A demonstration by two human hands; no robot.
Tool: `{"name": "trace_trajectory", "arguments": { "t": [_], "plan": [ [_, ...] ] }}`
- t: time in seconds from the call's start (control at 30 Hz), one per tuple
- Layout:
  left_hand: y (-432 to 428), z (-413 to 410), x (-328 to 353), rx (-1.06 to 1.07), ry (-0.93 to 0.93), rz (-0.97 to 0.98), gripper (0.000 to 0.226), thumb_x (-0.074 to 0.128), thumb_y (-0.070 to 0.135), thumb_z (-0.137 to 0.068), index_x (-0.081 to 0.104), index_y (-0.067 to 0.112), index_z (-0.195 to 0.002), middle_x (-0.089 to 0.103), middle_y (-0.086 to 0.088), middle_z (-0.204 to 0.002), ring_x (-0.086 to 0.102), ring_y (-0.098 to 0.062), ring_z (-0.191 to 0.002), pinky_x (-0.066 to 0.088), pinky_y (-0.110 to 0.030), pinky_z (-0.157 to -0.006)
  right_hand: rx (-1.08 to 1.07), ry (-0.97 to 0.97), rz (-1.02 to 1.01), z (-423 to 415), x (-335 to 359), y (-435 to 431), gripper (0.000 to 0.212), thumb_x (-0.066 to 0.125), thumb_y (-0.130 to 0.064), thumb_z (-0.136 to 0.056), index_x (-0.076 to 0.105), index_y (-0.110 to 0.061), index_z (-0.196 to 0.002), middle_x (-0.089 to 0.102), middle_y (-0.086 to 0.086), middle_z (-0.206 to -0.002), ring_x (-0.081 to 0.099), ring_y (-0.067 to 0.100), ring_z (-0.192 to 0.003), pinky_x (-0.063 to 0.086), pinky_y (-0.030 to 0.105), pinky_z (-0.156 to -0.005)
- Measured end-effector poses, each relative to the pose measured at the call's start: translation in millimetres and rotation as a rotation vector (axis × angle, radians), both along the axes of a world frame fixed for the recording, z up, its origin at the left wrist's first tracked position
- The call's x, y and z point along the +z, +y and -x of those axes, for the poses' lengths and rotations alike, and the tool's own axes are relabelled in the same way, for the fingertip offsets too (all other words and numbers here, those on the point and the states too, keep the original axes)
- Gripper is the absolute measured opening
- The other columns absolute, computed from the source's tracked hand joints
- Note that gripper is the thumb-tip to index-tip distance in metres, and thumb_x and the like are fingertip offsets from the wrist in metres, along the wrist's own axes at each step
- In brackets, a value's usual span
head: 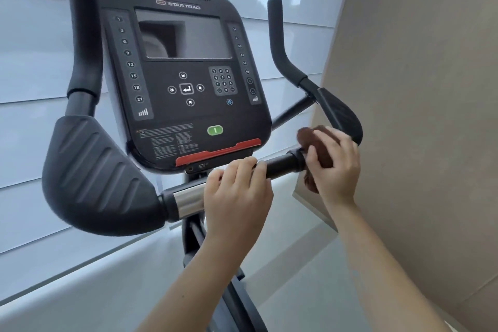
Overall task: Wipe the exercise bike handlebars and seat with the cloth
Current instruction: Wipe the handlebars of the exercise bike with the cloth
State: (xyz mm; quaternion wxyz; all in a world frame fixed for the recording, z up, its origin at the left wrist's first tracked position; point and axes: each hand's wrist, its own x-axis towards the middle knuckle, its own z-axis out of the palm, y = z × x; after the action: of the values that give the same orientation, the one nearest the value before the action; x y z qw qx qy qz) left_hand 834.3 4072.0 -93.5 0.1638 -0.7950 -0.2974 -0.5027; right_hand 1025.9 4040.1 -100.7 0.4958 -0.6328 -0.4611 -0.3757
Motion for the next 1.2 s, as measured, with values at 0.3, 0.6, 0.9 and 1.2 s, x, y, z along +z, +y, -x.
{"name": "trace_trajectory", "arguments": {
  "t": [0.3, 0.6, 0.9, 1.2],
  "plan": [
    [2, -13, -5, 0.070, -0.178, -0.012, 0.011, 0.061, 0.021, -0.081, 0.066, 0.016, -0.073, 0.067, 0.004, -0.077, 0.058, -0.017, -0.062, 0.033, -0.029, -0.061, 0.120, -0.038, 0.013, 39, -3, 8, 0.029, 0.050, -0.032, -0.088, 0.068, -0.015, -0.103, 0.064, 0.008, -0.109, 0.055, 0.024, -0.098, 0.044, 0.029, -0.088],
    [-1, -20, 5, 0.017, -0.061, 0.082, 0.017, 0.059, 0.027, -0.082, 0.062, 0.014, -0.072, 0.060, -0.001, -0.073, 0.050, -0.022, -0.063, 0.029, -0.032, -0.061, 0.058, 0.095, 0.188, -37, 22, -8, 0.030, 0.053, -0.028, -0.080, 0.069, -0.013, -0.102, 0.065, 0.005, -0.107, 0.056, 0.028, -0.094, 0.037, 0.019, -0.087],
    [11, -44, -4, 0.132, -0.034, -0.146, 0.026, 0.060, 0.020, -0.083, 0.054, 0.014, -0.059, 0.048, -0.001, -0.055, 0.043, -0.018, -0.049, 0.027, -0.029, -0.051, 0.412, -0.045, 0.639, -41, 53, -2, 0.035, 0.052, -0.037, -0.083, 0.065, -0.020, -0.109, 0.065, -0.001, -0.110, 0.057, 0.015, -0.101, 0.043, 0.024, -0.093],
    [17, -45, -10, 0.185, -0.008, -0.267, 0.024, 0.069, 0.022, -0.073, 0.052, 0.017, -0.057, 0.047, 0.002, -0.053, 0.043, -0.016, -0.046, 0.022, -0.027, -0.053, 0.384, -0.065, 0.753, -30, 68, 5, 0.024, 0.056, -0.034, -0.082, 0.065, -0.033, -0.104, 0.064, -0.012, -0.104, 0.056, 0.009, -0.096, 0.046, 0.030, -0.090]
  ]
}}
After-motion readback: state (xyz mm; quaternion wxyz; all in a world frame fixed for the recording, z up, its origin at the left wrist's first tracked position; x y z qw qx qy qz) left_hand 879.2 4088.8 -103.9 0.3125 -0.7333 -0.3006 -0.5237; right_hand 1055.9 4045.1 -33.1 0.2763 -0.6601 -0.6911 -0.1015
